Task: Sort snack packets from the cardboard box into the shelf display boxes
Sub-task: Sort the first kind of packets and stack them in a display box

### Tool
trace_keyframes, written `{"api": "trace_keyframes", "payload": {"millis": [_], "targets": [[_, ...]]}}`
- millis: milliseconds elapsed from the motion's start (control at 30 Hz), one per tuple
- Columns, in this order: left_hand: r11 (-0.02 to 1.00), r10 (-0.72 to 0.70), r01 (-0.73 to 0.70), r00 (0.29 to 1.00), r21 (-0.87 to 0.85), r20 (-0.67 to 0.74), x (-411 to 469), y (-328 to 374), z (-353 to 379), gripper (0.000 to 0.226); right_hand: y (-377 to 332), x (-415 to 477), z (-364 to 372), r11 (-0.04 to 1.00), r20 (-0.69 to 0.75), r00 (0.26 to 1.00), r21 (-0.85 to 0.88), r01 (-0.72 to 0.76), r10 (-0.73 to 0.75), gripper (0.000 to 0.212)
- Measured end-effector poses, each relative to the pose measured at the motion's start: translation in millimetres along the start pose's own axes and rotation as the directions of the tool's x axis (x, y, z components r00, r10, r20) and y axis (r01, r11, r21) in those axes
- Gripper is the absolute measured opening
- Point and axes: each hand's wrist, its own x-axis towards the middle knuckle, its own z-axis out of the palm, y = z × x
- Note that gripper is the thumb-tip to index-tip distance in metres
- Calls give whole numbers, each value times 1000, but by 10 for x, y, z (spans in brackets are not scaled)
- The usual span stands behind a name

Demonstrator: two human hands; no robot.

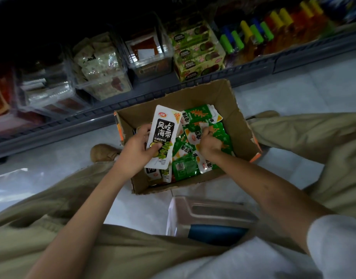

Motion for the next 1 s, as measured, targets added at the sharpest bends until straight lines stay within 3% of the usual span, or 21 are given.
{"api": "trace_keyframes", "payload": {"millis": [67, 133, 267, 333, 400, 467, 567, 667, 800, 900, 1000], "targets": [[1000, -10, 9, 999, -26, -37, 9, -29, -12, 61, 68, 0, -171, 960, 18, 999, 276, -44, 41, 41], [997, -22, 17, 998, -75, -59, 4, -50, -29, 74, 111, -24, -372, 810, 43, 998, 582, -64, 49, 32], [997, -26, 36, 990, 73, -136, 26, -82, -44, 45, -54, -250, -749, 402, -9, 991, 914, 62, -132, 31], [993, -80, 93, 984, 76, -157, 28, -77, -32, 35, -187, -412, -929, 194, 27, 971, 981, 21, -239, 31], [995, -74, 85, 981, 59, -182, 10, -60, -24, 28, -299, -557, -1099, 79, 48, 924, 997, -20, -380, 29], [997, -72, 73, 973, -3, -217, -11, -26, -16, 22, -386, -659, -1186, 62, 65, 866, 997, -39, -495, 30], [980, -69, 23, 970, -196, -232, -46, 43, 6, 18, -457, -790, -1226, 199, 66, 825, 978, 57, -561, 32], [930, -144, 76, 976, -361, -166, -88, 108, 38, 10, -486, -875, -1230, 276, 53, 812, 951, 136, -581, 41], [942, -114, 57, 982, -331, -153, -131, 169, 55, 33, -515, -934, -1295, 314, -2, 856, 930, 193, -517, 54], [955, 39, -83, 987, -286, -155, -145, 241, -3, 52, -498, -956, -1449, 228, -36, 910, 963, 141, -414, 56], [941, 135, -153, 988, -302, -80, -158, 339, -34, 79, -427, -968, -1604, 170, -42, 896, 977, 129, -442, 39]]}}
